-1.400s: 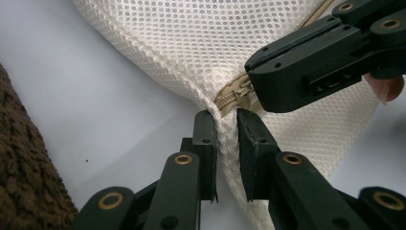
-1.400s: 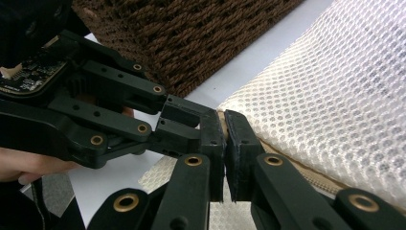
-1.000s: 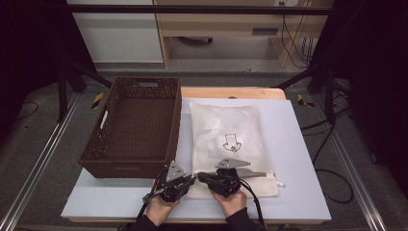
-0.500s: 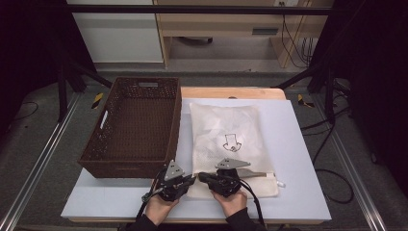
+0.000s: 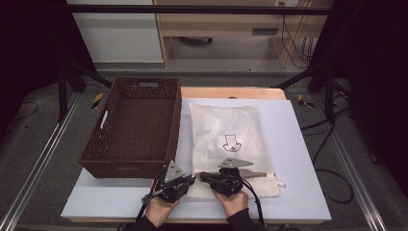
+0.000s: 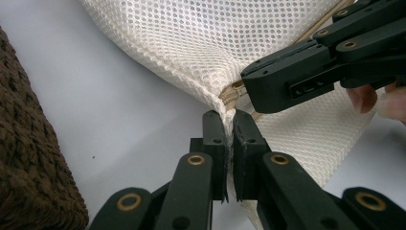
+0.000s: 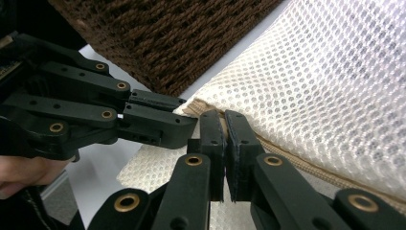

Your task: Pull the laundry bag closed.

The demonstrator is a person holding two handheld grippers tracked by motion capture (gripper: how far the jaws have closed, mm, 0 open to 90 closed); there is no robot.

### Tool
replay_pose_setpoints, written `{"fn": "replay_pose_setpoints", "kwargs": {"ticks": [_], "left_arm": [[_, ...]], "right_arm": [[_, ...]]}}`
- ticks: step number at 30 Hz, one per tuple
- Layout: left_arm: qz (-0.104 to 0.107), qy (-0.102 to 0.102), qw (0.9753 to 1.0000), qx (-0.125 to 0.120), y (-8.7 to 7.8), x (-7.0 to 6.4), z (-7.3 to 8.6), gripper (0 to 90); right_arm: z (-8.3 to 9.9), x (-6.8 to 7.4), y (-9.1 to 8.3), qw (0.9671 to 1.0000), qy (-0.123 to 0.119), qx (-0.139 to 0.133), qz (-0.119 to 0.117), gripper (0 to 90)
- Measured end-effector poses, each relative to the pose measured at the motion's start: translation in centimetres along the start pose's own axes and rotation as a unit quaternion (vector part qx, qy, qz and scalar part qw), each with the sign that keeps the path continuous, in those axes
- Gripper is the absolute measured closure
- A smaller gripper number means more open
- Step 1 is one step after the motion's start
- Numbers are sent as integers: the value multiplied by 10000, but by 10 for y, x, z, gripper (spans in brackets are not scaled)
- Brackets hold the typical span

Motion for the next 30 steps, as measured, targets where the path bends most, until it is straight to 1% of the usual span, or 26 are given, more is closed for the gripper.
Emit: {"fn": "replay_pose_setpoints", "kwargs": {"ticks": [4, 8, 12, 13, 14, 15, 17, 18, 19, 22, 25, 26, 28, 30], "left_arm": [[1, 14, 10000, 3, -1, 0, 0, 851], [0, -5, 10000, -4, -1, -1, -1, 851], [-20, 40, 10000, 0, 0, 0, 1, 850], [1, 103, 9999, 24, 1, 0, 2, 847], [75, 93, 9999, 93, 2, 1, 2, 839], [160, 63, 9998, 101, 3, 2, 1, 828], [287, 47, 9994, 164, 6, 5, 1, 798], [327, 47, 9993, 179, 7, 6, 1, 781], [351, 5, 9992, 180, 8, 6, 2, 774], [374, 21, 9990, 256, 11, 7, 2, 752], [339, 32, 9991, 246, 12, 7, 2, 753], [329, 0, 9991, 258, 12, 7, 1, 766], [337, -59, 9989, 306, 12, 7, 1, 810], [292, -84, 9990, 328, 11, 7, 1, 831]], "right_arm": [[0, -1, 0, 10000, 25, 25, 6, 874], [0, -2, -1, 9998, 163, 5, -60, 874], [1, -2, 0, 9997, 238, 21, -44, 874], [1, -1, 1, 9999, 108, 0, -32, 873], [2, -1, 1, 10000, -3, 4, -1, 874], [2, 0, 0, 10000, 3, 11, -16, 873], [1, 0, 0, 10000, -88, -26, -4, 873], [1, 0, 0, 10000, -88, -20, -30, 873], [1, 0, 0, 10000, -90, -22, -21, 873], [1, 0, 0, 9999, -100, -2, -46, 872], [1, 1, 1, 9999, -102, 0, -57, 872], [1, 1, 1, 9999, -124, 2, -57, 872], [1, 1, 1, 10000, -89, 17, -37, 872], [2, 1, 2, 9999, -106, 26, -26, 872]]}}
Point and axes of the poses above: each handheld gripper's, and its own axes: y roughly forward along the jaws, z roughly out of its underside, x roughly to its left, the point moved 3 cm from there along y, roughly forward along the jaws, and after that the axes turned 5 degrees about -y, right-handed, at the moved point
